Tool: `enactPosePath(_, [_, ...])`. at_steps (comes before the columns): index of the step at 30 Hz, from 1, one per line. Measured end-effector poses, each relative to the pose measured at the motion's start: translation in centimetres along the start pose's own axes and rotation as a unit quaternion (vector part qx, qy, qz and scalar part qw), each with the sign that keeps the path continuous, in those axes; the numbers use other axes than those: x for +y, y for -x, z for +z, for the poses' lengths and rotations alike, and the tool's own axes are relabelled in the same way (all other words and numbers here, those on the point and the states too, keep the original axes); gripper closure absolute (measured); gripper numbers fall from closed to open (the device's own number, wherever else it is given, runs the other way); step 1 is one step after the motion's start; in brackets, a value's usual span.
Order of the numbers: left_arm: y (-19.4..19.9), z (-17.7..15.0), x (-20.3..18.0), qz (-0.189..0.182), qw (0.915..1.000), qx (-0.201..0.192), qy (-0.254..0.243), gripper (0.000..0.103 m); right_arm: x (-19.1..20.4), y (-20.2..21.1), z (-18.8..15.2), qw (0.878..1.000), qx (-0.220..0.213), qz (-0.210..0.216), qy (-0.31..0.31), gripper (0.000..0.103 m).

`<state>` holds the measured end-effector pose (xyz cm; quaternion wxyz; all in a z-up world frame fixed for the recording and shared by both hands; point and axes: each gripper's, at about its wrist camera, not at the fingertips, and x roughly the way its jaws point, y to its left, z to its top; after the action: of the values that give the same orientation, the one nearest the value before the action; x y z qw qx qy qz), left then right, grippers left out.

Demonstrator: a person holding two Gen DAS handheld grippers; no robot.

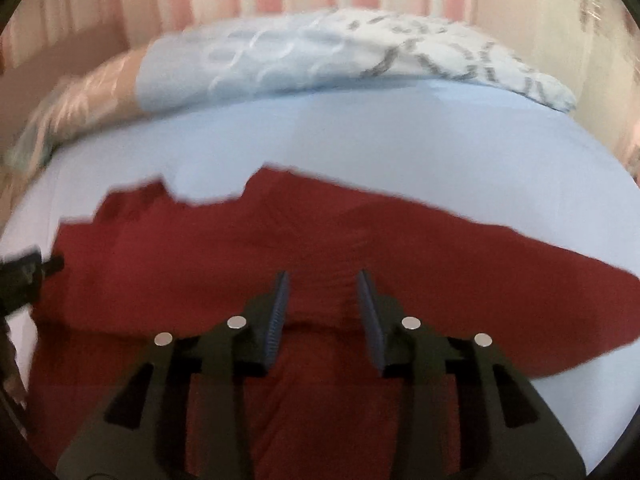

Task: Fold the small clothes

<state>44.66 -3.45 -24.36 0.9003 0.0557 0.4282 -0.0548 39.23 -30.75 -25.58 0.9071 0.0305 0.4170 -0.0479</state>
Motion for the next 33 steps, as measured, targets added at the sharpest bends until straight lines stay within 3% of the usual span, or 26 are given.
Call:
enactPosePath(4, [-0.8, -0.1, -0.9, 0.006, 0.9999, 0.012, -0.006, 0.034, -0.2, -1.4, -0.8, 1.0, 0.023, -0.011, -0.005, 0.068])
enactPosePath(6, [-1.0, -0.3, -1.2, 0.014, 0.9997, 0.011, -0.014, 0.034, 0.1, -1.4, -1.1, 1.0, 0.018, -0.017, 0.008, 0.067])
enactPosePath(10, [-0.6, -0.3, -1.6, 0.008, 0.9999, 0.012, -0.009, 0.034, -0.7, 0.5, -1.0, 1.0, -0.008, 0.014, 0.0, 0.065])
enactPosePath(13, [0.5, 0.3, -2.5, 0.004, 0.9999, -0.002, -0.009, 0.033, -2.6, 3.2, -0.9, 0.999, -0.039, 0.006, -0.006, 0.045])
enactPosePath(16, [1.5, 1.0, -4.5, 0.002, 0.9996, -0.02, -0.022, 0.028, -6.1, 5.2, -1.0, 0.998, -0.049, -0.014, -0.026, 0.042])
enactPosePath(20, [2.1, 1.4, -7.0, -0.017, 0.9992, -0.025, -0.028, 0.026, -12.5, 6.5, -2.3, 0.995, -0.041, -0.079, -0.044, 0.037])
enactPosePath(23, [2.5, 1.4, -8.7, -0.022, 0.9987, -0.032, -0.032, 0.019, -17.6, 7.0, -3.7, 0.989, -0.03, -0.125, -0.071, 0.037])
enactPosePath(26, [2.2, 1.5, -10.0, -0.024, 0.9986, -0.03, -0.036, 0.019, -22.2, 7.0, -5.1, 0.981, -0.017, -0.159, -0.106, 0.037])
enactPosePath(33, [2.1, 1.9, -12.7, -0.03, 0.9982, -0.028, -0.043, 0.019, -27.3, 7.0, -7.3, 0.971, -0.012, -0.188, -0.146, 0.037])
